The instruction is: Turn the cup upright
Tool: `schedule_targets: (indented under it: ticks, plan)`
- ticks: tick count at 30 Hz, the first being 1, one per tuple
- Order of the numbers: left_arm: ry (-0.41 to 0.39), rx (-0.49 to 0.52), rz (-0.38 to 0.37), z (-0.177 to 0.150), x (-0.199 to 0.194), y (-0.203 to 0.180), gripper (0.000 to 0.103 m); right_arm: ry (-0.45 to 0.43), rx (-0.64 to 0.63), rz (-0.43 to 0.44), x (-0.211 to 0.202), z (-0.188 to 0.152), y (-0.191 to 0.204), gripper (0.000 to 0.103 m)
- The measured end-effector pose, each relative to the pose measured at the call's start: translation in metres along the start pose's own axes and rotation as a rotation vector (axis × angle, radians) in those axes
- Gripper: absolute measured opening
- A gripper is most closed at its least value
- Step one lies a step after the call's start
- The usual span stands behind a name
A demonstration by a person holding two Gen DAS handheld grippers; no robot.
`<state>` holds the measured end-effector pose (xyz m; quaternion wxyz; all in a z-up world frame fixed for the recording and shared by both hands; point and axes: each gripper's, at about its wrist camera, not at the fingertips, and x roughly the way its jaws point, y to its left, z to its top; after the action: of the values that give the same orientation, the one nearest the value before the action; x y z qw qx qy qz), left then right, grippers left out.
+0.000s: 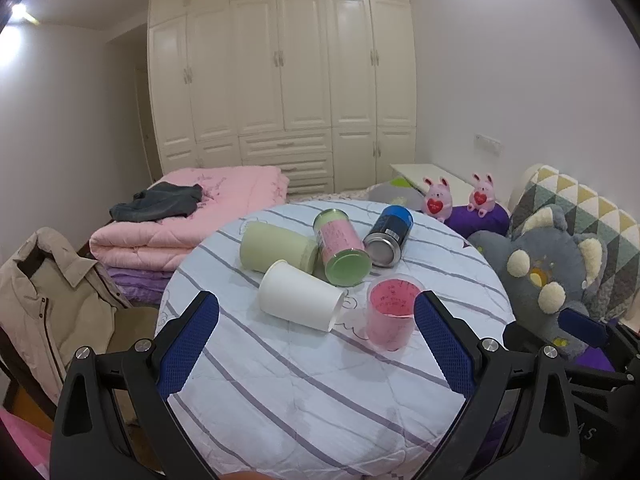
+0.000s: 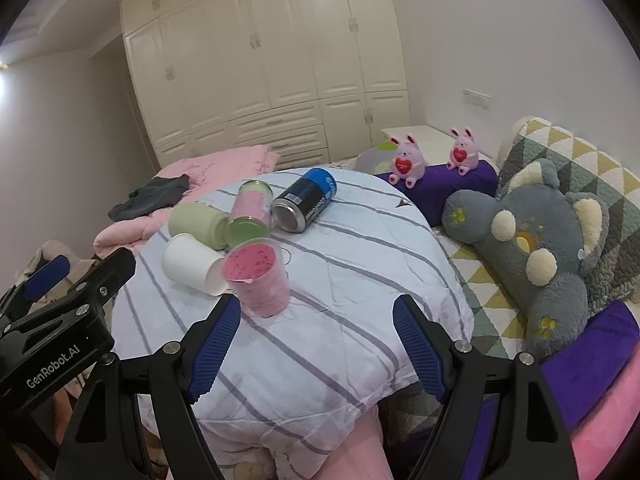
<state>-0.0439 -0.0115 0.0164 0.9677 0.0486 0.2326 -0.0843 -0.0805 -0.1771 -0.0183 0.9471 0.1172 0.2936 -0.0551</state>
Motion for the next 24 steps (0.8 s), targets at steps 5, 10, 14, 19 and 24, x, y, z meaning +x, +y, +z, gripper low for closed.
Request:
schedule_targets:
  ticks: [5,10,14,19,24]
  plan:
    - [0.017,0.005,0.001,-0.001,0.005,-0.002,0.099,0.035,0.001,-0.008,0.008,-0.005,-0.003,0.080]
    - [0.023,0.001,-0.003,0.000,0.008,-0.003,0.099,0.054,-0.003,-0.011,0.011,-0.006,-0.004,0.080]
    - [0.019,-0.007,0.000,-0.001,0.010,-0.001,0.099,0.043,0.001,-0.011,0.009,-0.006,-0.005,0.080]
    - [0.024,-0.005,0.011,-0.001,0.013,-0.002,0.099,0.049,-0.006,-0.028,0.012,-0.005,-0.006,0.080]
    - [0.030,-0.005,0.026,-0.001,0.015,-0.002,0.099,0.051,-0.002,-0.024,0.012,-0.005,-0.007,0.080]
